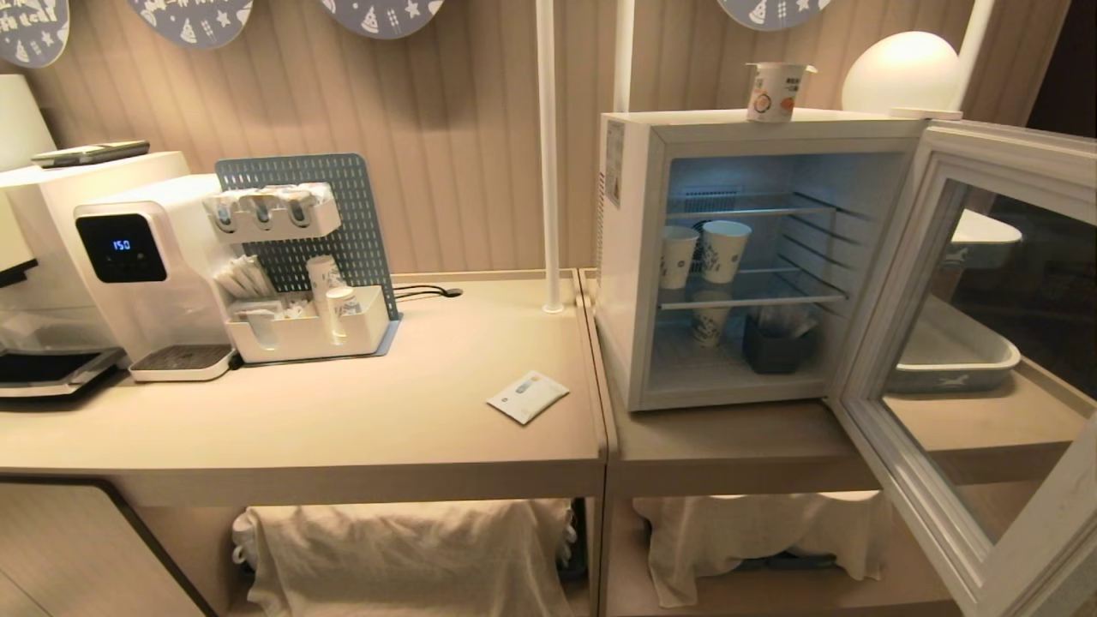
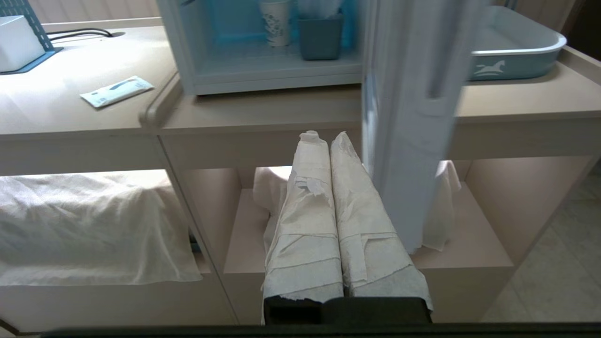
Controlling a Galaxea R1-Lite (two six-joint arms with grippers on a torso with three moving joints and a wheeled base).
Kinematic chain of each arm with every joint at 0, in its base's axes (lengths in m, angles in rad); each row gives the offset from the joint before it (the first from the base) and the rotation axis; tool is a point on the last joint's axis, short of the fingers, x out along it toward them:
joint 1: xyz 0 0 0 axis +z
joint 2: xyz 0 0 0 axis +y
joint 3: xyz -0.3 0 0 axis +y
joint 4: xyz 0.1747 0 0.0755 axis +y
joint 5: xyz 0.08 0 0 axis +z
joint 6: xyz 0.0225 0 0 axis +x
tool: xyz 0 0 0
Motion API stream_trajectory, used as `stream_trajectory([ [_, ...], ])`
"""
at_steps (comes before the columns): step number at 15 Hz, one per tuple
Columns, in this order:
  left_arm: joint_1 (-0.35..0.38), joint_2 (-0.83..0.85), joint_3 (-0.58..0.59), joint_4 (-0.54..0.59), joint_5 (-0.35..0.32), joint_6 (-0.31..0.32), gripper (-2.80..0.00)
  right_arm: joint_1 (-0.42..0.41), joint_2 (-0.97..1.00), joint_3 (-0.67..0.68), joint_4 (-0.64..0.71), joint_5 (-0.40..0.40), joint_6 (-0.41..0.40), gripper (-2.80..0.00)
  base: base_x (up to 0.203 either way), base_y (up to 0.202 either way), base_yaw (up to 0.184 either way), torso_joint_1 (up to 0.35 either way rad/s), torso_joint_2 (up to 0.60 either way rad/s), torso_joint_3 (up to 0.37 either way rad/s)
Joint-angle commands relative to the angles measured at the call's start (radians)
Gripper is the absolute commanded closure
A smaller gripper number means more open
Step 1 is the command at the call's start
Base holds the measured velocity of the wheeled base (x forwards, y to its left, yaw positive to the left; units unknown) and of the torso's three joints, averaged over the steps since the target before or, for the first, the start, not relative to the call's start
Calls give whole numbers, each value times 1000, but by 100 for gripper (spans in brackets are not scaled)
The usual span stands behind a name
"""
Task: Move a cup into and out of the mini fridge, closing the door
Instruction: Close the freezer door
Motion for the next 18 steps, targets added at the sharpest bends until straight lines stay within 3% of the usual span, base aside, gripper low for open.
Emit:
stream_trajectory([
  [1, 0, 0, 2, 0, 1, -1, 0, 0, 1, 0, 0, 0, -1, 0, 0, -189, 2, 7, 3, 2],
  [12, 0, 0, 2, 0, 0, -1, 0, 0, 1, 0, 0, 0, -1, 0, 0, -195, 1, 1, 3, 2],
  [18, 0, 0, 2, 0, 1, -1, 0, 0, 104, -1, 1, 0, -11, 0, 0, -37, 1, 0, 0, 2],
])
